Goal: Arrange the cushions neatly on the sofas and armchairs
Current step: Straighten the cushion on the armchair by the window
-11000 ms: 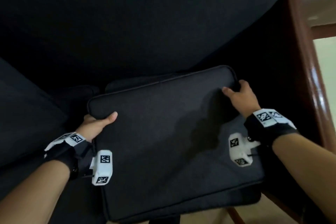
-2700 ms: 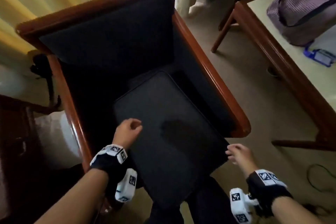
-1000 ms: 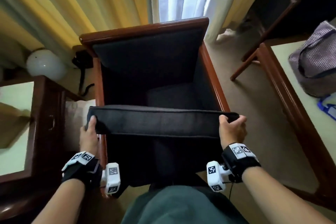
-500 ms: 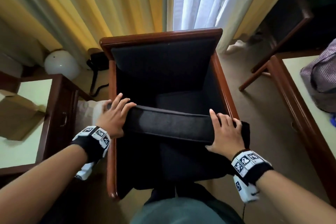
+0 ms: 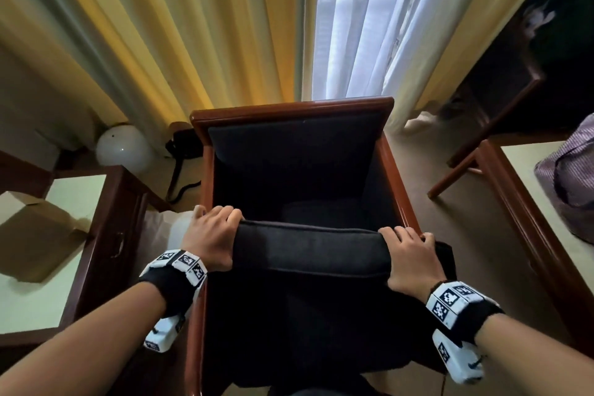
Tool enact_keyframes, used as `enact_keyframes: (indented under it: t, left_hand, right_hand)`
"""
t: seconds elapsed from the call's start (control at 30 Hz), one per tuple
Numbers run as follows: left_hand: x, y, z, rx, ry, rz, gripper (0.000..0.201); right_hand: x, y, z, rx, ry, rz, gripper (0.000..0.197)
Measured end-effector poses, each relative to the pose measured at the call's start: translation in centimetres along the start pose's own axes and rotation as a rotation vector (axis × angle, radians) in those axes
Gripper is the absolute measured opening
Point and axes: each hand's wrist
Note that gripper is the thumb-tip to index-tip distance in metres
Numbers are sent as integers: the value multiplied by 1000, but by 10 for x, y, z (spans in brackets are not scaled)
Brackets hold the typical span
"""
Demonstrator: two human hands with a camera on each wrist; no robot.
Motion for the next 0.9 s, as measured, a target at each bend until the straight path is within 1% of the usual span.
enact_keyframes:
  t: [0.1, 0.17, 0.3, 0.37, 0.47, 0.6, 0.67, 0.73, 0.8, 0.87, 0.9]
  left_hand:
    - [30, 35, -10, 28, -15, 2, 75]
    - [51, 61, -20, 40, -6, 5, 81]
    - [81, 107, -40, -12, 44, 83, 85]
    - [84, 111, -47, -12, 88, 128, 86]
    - [84, 86, -49, -18, 213, 172, 87]
    - [86, 24, -37, -17, 368, 141, 86]
    - [80, -4, -29, -46, 450, 79, 85]
    - [71, -31, -22, -87, 499, -5, 87]
    - [66, -53, -18, -127, 543, -71, 92]
    - [70, -67, -23, -168, 566, -89, 97]
    - [73, -70, -28, -177, 555, -94, 97]
  right_hand:
    - [27, 27, 10, 44, 9, 96, 75]
    - [52, 52, 12, 72, 19, 156, 73]
    - [100, 96, 14, 146, 40, 287, 73]
    - [120, 103, 13, 130, 78, 345, 76]
    - [153, 89, 10, 82, 125, 362, 80]
    - [180, 43, 7, 1, 133, 295, 88]
    - [179, 13, 11, -57, 172, 233, 95]
    - [173, -16, 13, -79, 197, 192, 102]
    - [170, -39, 12, -63, 156, 167, 104]
    - [175, -53, 11, -28, 98, 173, 103]
    - [179, -57, 11, -19, 90, 175, 103]
Point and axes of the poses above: each hand's wrist, its own x-axis towards the middle knuckle, its own y-axis out of the back of the hand, z = x × y, and after that the axes turned 13 degrees about z, right-handed
